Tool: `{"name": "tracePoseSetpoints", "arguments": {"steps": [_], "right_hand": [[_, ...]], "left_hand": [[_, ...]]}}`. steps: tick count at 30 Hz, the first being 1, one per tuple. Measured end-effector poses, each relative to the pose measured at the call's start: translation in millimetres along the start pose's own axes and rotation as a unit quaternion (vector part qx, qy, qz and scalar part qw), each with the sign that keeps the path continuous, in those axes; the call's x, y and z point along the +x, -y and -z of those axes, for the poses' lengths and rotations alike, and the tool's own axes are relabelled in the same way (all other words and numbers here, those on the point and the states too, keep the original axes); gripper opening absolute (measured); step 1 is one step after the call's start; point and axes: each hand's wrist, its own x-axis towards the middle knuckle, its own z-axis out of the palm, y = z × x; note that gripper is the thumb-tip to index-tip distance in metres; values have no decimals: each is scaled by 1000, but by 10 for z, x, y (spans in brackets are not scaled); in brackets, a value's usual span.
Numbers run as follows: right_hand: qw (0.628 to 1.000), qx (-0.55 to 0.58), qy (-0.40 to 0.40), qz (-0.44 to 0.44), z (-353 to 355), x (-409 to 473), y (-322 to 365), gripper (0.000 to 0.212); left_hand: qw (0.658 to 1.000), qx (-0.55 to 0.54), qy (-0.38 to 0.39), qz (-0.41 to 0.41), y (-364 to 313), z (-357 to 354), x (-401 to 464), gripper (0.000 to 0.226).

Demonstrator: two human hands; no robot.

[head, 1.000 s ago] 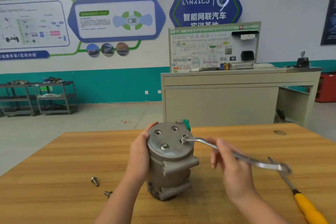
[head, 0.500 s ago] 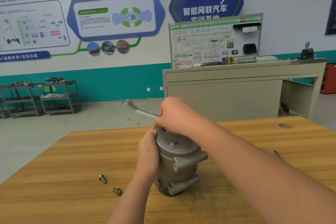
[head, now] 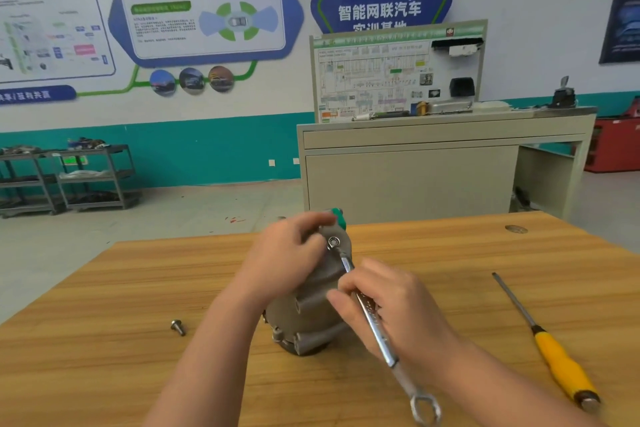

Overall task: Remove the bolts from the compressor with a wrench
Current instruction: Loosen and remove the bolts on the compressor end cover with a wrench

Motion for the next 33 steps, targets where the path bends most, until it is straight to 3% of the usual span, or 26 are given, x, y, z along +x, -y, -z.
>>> {"name": "tracePoseSetpoints", "arguments": {"steps": [2, 4, 9, 12, 14, 18, 21, 22, 24, 26, 27, 29, 33], "right_hand": [[998, 56, -15, -31, 16, -38, -53, 25], [993, 98, -32, -59, 14, -62, -96, 21], [958, 237, -46, -156, 18, -92, -105, 16], [935, 290, -142, -149, 22, -34, -95, 11], [905, 334, -203, -169, -9, 8, -130, 9], [830, 441, -219, -262, -142, -1, -186, 8], [822, 462, -182, -279, -235, -23, -137, 16], [825, 464, -172, -274, -258, -21, -106, 17], [832, 463, -155, -262, -293, -13, -33, 13], [838, 458, -156, -251, -322, -13, 30, 12], [840, 455, -162, -248, -337, -17, 55, 13], [837, 455, -179, -246, -370, -25, 90, 13], [833, 448, -195, -258, -429, -20, 131, 13]], "left_hand": [[989, 136, 42, -37, -35, -37, 6, 53], [987, 149, 29, -53, -28, -43, -7, 45], [997, 69, -11, -30, 6, -66, -15, 17], [999, 6, -34, 14, 0, -86, -25, 16], [990, -118, -68, 32, -20, -63, -22, 12], [926, -333, -173, 40, -72, 63, -8, 10], [841, -449, -291, 75, 120, 242, -58, 17], [839, -433, -315, 101, 253, 303, -94, 17], [881, -311, -304, 185, 595, 375, -198, 16], [923, -125, -227, 283, 982, 350, -340, 21], [928, -40, -184, 320, 1167, 319, -421, 24], [917, 71, -117, 374, 1454, 260, -583, 27], [892, 153, -52, 423, 1737, 205, -781, 31]]}}
